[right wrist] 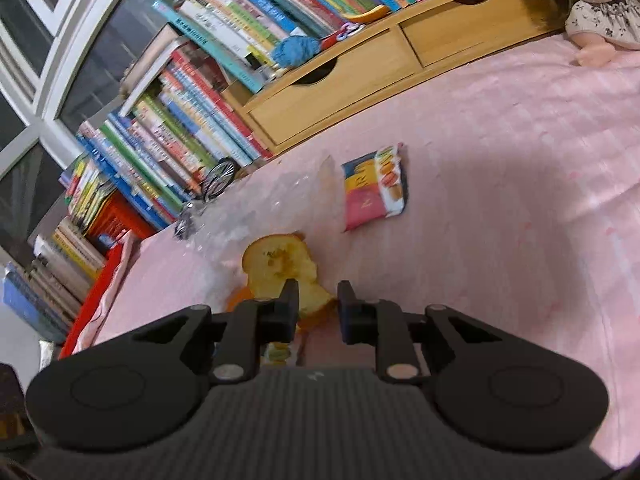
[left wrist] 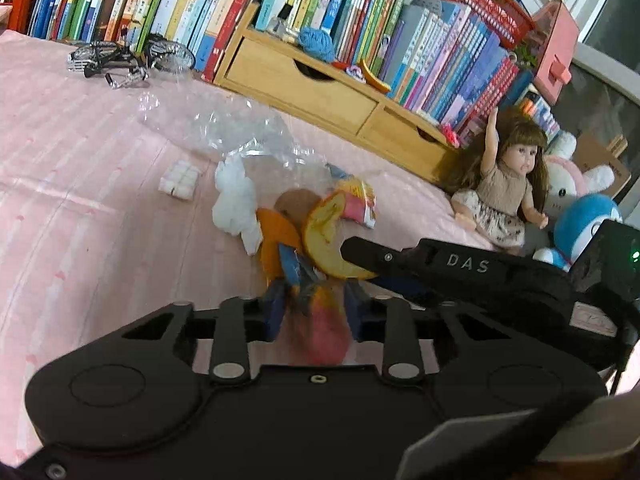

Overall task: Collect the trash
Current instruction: 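Grasp the pink wrapper with the left tool while the right tool grasps the apple core, then lift the pink wrapper and apple core off the bed with both tools, then carry both items down past the bed edge and open both tools over the trash bag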

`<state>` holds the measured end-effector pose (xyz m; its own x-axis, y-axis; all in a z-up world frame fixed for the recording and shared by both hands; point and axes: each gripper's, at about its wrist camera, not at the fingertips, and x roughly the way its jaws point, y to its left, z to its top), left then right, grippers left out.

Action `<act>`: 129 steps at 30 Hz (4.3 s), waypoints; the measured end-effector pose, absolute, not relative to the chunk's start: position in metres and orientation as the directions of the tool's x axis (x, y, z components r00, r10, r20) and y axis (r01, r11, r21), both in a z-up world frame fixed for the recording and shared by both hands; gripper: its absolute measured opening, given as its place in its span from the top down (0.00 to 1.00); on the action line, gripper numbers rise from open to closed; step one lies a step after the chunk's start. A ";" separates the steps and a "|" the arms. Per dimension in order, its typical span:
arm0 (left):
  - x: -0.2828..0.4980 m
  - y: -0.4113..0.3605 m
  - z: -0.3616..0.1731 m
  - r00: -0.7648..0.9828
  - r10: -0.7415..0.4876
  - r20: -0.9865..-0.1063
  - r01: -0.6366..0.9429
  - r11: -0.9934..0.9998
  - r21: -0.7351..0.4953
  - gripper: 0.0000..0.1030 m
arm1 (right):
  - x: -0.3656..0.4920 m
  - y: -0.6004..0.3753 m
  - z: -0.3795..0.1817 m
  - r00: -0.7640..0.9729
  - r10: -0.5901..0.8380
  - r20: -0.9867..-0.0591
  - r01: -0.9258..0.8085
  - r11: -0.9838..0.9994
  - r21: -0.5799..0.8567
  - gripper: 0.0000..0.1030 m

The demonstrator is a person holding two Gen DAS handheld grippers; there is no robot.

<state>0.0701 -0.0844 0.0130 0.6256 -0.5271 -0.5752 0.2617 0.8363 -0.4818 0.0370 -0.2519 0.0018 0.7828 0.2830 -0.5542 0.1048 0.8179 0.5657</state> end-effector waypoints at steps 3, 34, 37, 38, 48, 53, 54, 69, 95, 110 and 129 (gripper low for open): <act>0.063 -0.083 0.009 0.605 -0.537 -0.588 0.272 0.833 -0.482 0.75 | 0.031 -0.252 0.000 0.777 0.297 -0.556 0.106 0.808 0.580 0.76; -0.013 -0.037 0.048 0.724 -0.416 -0.550 0.304 0.909 -0.286 0.92 | -0.030 -0.243 0.035 0.808 0.118 -0.577 0.120 0.927 0.357 0.48; -0.017 -0.023 0.053 0.741 -0.396 -0.542 0.283 0.917 -0.283 0.92 | -0.033 -0.235 0.031 0.804 0.099 -0.586 0.106 0.946 0.306 0.34; -0.017 -0.019 0.054 0.745 -0.389 -0.541 0.276 0.919 -0.281 0.92 | -0.034 -0.232 0.028 0.799 0.101 -0.593 0.096 0.952 0.292 0.31; -0.020 -0.006 0.052 0.755 -0.361 -0.548 0.257 0.931 -0.260 0.92 | -0.026 -0.171 0.017 0.787 0.026 -0.616 -0.039 0.999 -0.007 0.02; -0.022 -0.003 0.054 0.760 -0.361 -0.540 0.256 0.930 -0.262 0.92 | -0.024 -0.169 0.017 0.779 -0.019 -0.627 0.004 1.000 -0.024 0.39; -0.023 -0.003 0.054 0.761 -0.362 -0.538 0.257 0.930 -0.262 0.92 | -0.025 -0.172 0.017 0.779 -0.019 -0.626 0.017 1.000 -0.009 0.49; -0.043 -0.003 0.059 0.767 -0.335 -0.548 0.267 0.942 -0.203 0.92 | -0.072 -0.171 0.047 0.824 0.056 -0.564 -0.005 0.996 0.091 0.64; -0.192 0.028 0.068 0.682 -0.439 -0.585 0.406 0.893 -0.197 0.92 | -0.226 -0.100 0.060 0.811 0.222 -0.541 -0.177 0.975 0.134 0.64; -0.260 0.042 0.000 0.561 -0.373 -0.739 0.363 0.913 -0.185 0.91 | -0.298 -0.070 0.010 0.719 0.264 -0.643 -0.191 0.965 0.183 0.62; -0.252 0.046 -0.054 0.409 -0.309 -0.859 0.342 0.924 -0.169 0.86 | -0.299 -0.066 -0.049 0.602 0.245 -0.760 -0.108 0.968 0.226 0.53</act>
